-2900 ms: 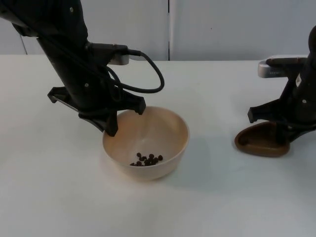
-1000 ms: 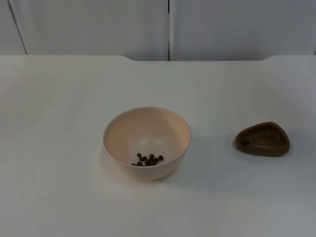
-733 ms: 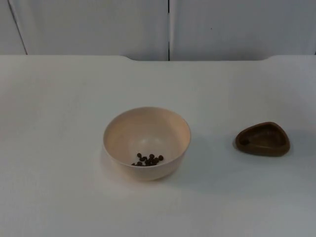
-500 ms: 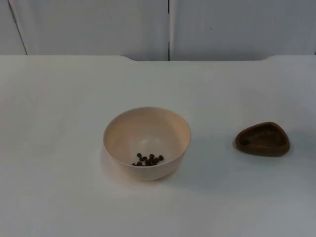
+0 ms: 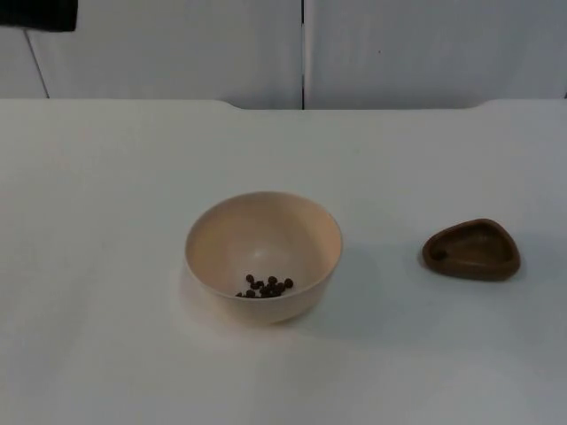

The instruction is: Pick up the bowl with the left hand and pour the coffee beans from the cup into the bowl with the right hand.

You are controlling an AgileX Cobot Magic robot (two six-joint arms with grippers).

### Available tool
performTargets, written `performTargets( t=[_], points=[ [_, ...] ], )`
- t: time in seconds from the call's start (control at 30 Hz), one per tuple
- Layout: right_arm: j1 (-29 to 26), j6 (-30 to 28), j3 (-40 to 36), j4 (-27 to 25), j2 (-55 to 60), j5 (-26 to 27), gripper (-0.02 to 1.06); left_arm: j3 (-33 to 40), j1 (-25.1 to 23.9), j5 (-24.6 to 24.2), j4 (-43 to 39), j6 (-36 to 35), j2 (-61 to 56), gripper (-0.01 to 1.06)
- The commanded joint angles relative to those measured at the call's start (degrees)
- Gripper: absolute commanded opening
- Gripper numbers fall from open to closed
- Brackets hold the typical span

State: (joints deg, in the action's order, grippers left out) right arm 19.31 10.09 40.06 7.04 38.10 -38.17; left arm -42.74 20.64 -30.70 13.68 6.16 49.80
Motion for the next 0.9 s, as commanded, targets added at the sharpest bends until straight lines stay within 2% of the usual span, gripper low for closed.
performTargets(
  t=[0.0,0.1,0.27,0.4,0.53,0.63,0.87],
  points=[
    [-0.1,-0.9,-2.4,-1.3,-3.9,-0.1,0.74,1.4,-0.1,0.3,0.8,0.1,-3.3,0.73],
    [-0.1,-1.8,-4.1,-2.1,-6.6,-0.1,0.74,2.4,-0.1,-0.3,0.8,0.1,-5.8,0.73],
    [-0.1,-4.2,-8.0,-6.2,-15.3,-1.1,0.74,5.7,-0.1,-3.1,0.2,0.1,-13.0,0.73],
    [-0.1,-7.2,-8.5,-7.5,-21.4,-7.1,0.74,10.3,-0.1,-3.7,-0.5,0.2,-19.6,0.73],
    [-0.1,-8.7,-8.5,-7.6,-25.2,-10.1,0.74,13.2,-0.1,-4.0,-0.6,-0.3,-24.4,0.73],
    [-0.1,-10.7,-8.7,-8.8,-29.0,-13.0,0.74,13.9,-0.1,-6.5,-0.8,-0.7,-29.1,0.73],
    [-0.1,-11.1,-8.7,-9.1,-35.6,-18.0,0.74,14.0,-0.1,-12.0,-2.6,-0.9,-34.9,0.73]
  ],
)
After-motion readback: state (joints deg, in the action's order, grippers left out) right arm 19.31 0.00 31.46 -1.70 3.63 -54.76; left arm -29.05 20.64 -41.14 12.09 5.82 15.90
